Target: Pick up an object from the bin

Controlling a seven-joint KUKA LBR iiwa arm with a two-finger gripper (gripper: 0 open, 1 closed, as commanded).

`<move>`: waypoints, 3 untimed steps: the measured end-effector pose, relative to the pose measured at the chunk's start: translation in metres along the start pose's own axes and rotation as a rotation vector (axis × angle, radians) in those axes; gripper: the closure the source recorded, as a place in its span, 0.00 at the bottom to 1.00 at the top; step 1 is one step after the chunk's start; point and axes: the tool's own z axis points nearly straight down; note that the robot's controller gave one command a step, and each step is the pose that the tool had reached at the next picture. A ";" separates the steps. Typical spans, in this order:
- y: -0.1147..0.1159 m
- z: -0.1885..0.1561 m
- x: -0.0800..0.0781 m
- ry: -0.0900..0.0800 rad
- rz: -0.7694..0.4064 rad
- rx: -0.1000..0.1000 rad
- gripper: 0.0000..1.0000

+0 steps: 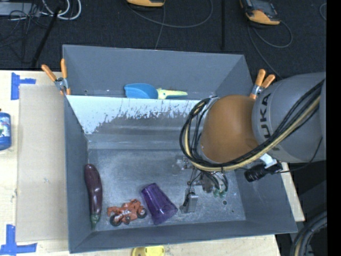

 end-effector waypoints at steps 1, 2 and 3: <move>0.000 -0.004 -0.002 -0.007 0.001 0.000 0.00; 0.025 0.044 0.006 -0.014 0.006 0.000 0.00; 0.039 0.067 0.013 -0.003 -0.011 0.001 0.00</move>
Offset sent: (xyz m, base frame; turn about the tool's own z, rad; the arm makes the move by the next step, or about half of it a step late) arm -0.0116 0.0359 -0.0646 0.0047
